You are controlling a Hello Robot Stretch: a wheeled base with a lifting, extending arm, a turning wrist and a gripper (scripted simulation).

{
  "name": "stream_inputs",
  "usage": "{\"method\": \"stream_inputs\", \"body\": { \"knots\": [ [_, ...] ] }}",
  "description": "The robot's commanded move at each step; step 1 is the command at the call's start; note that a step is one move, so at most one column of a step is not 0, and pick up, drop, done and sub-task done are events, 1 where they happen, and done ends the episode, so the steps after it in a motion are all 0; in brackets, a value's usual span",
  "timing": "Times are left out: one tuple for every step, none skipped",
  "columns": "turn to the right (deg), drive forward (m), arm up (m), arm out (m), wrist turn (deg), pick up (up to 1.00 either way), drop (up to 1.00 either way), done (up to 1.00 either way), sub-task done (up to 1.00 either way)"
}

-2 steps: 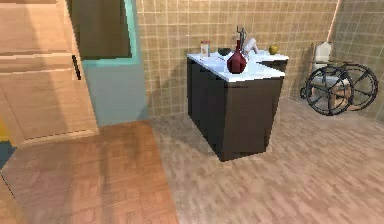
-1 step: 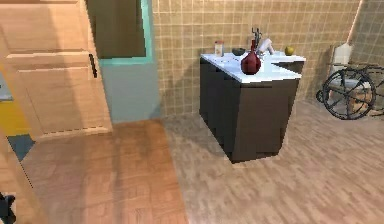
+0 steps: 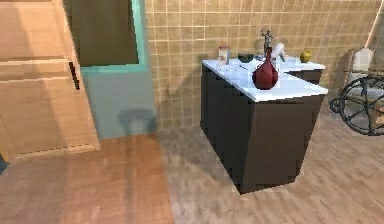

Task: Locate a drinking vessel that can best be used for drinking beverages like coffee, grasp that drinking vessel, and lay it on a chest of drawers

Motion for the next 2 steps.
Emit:
{"method": "stream_inputs", "body": {
  "knots": [
    [-3.0, 0.00, 0.00, 0.00, 0.0, 0.00, 0.00, 0.00, 0.00],
    [0.0, 1.00, 0.00, 0.00, 0.0, 0.00, 0.00, 0.00, 0.00]
  ]
}}
